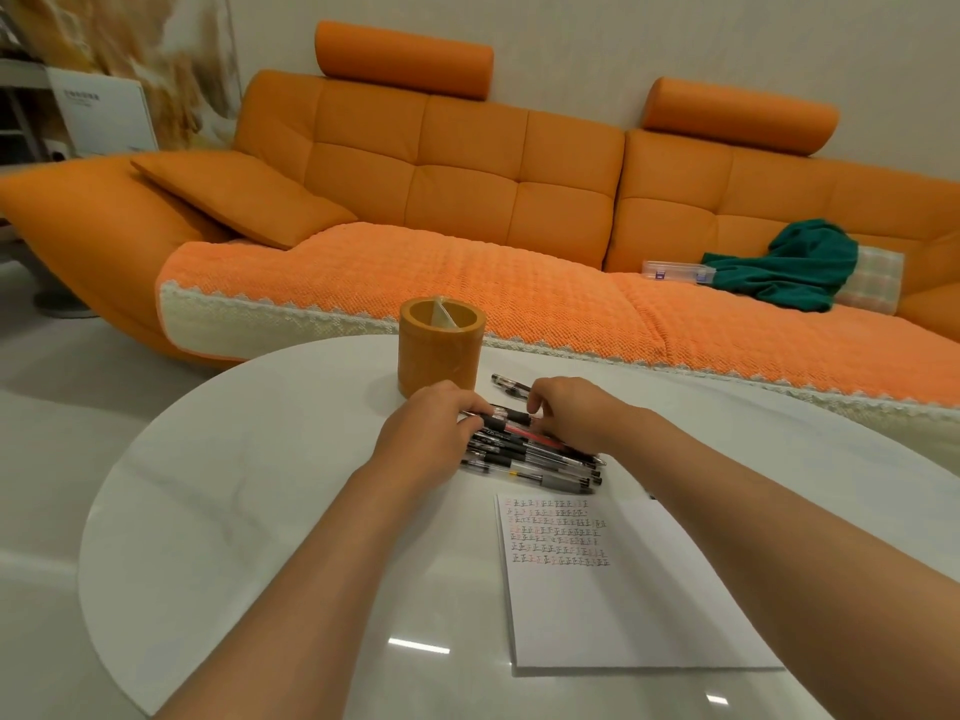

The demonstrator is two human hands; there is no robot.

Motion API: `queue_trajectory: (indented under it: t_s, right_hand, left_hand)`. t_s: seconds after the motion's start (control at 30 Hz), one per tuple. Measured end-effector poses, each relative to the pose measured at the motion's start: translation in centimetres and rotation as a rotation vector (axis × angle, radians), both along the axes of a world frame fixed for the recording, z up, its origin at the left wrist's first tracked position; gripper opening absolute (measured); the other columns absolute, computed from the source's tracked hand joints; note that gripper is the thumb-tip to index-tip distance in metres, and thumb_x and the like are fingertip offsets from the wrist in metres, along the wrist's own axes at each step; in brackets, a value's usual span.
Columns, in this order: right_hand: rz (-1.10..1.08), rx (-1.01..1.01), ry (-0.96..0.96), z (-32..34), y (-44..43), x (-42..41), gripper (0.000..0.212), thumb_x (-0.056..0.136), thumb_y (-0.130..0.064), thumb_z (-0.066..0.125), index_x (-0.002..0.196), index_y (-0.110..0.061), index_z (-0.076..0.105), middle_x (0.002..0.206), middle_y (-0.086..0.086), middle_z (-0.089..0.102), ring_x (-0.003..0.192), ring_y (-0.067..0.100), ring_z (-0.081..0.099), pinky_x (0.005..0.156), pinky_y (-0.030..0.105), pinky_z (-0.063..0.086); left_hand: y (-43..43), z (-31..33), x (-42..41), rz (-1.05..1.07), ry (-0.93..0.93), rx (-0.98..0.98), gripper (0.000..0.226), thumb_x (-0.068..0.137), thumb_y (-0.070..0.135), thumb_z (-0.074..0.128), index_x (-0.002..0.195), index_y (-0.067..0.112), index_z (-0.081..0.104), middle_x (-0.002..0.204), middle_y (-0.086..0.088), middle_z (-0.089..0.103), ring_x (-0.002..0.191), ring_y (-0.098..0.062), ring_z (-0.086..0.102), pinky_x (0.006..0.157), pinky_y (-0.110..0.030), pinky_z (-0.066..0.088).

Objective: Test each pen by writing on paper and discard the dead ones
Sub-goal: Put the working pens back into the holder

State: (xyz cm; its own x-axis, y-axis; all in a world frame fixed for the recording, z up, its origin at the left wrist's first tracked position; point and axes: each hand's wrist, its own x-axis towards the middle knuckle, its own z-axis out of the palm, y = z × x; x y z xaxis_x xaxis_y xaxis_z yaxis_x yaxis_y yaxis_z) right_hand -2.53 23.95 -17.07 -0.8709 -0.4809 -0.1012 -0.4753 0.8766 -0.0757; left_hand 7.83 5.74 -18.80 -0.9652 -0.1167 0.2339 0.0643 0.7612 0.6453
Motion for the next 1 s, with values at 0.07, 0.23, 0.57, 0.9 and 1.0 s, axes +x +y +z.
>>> queue_trajectory:
  t_s: [0.07,0.23,0.57,0.9,1.0]
  right_hand:
    - [0.019,0.021,-0.01,0.0,-0.1,0.3,0.026,0.1,-0.026,0.056,0.125,-0.019,0.057,0.12,0.004,0.056,0.099,0.021,0.052,0.086,0.032,0.044]
    - [0.02,0.025,-0.016,0.2,0.0,0.7,0.018,0.101,-0.023,0.055,0.117,-0.016,0.057,0.116,0.006,0.051,0.098,0.023,0.052,0.084,0.032,0.043]
    - [0.067,-0.438,-0.151,3.6,-1.2,4.3,0.011,0.101,-0.025,0.049,0.104,-0.024,0.06,0.088,-0.005,0.062,0.078,0.018,0.054,0.072,0.035,0.043]
    - [0.112,-0.614,-0.251,5.0,-3.7,6.5,0.015,0.102,-0.025,0.051,0.103,-0.015,0.063,0.096,0.01,0.066,0.075,0.017,0.056,0.069,0.03,0.046]
    - [0.12,-0.648,-0.306,5.8,-4.1,6.7,0.014,0.099,-0.025,0.06,0.096,-0.015,0.07,0.097,0.01,0.072,0.084,0.022,0.063,0.083,0.036,0.05]
  left_hand:
    - [-0.2,0.1,0.1,-0.005,0.012,0.007,0.023,0.099,0.023,0.06,0.118,0.03,0.071,0.118,0.007,0.061,0.097,-0.014,0.058,0.082,-0.028,0.051]
    - [-0.4,0.3,0.2,-0.023,0.027,0.075,0.022,0.098,0.02,0.061,0.116,0.028,0.072,0.115,0.007,0.061,0.096,-0.014,0.057,0.081,-0.026,0.048]
    - [-1.1,2.4,0.3,0.089,0.199,0.488,0.006,0.093,0.017,0.068,0.096,0.021,0.068,0.099,0.006,0.067,0.083,0.001,0.065,0.066,-0.013,0.051]
    - [-0.5,5.0,1.6,0.136,0.215,1.16,0.01,0.093,0.009,0.068,0.099,0.016,0.07,0.097,0.0,0.078,0.088,-0.017,0.075,0.064,-0.022,0.059]
    - [-1.0,5.6,1.7,0.185,0.223,1.135,0.011,0.09,0.013,0.073,0.1,0.019,0.07,0.098,-0.002,0.078,0.088,-0.018,0.075,0.062,-0.025,0.057]
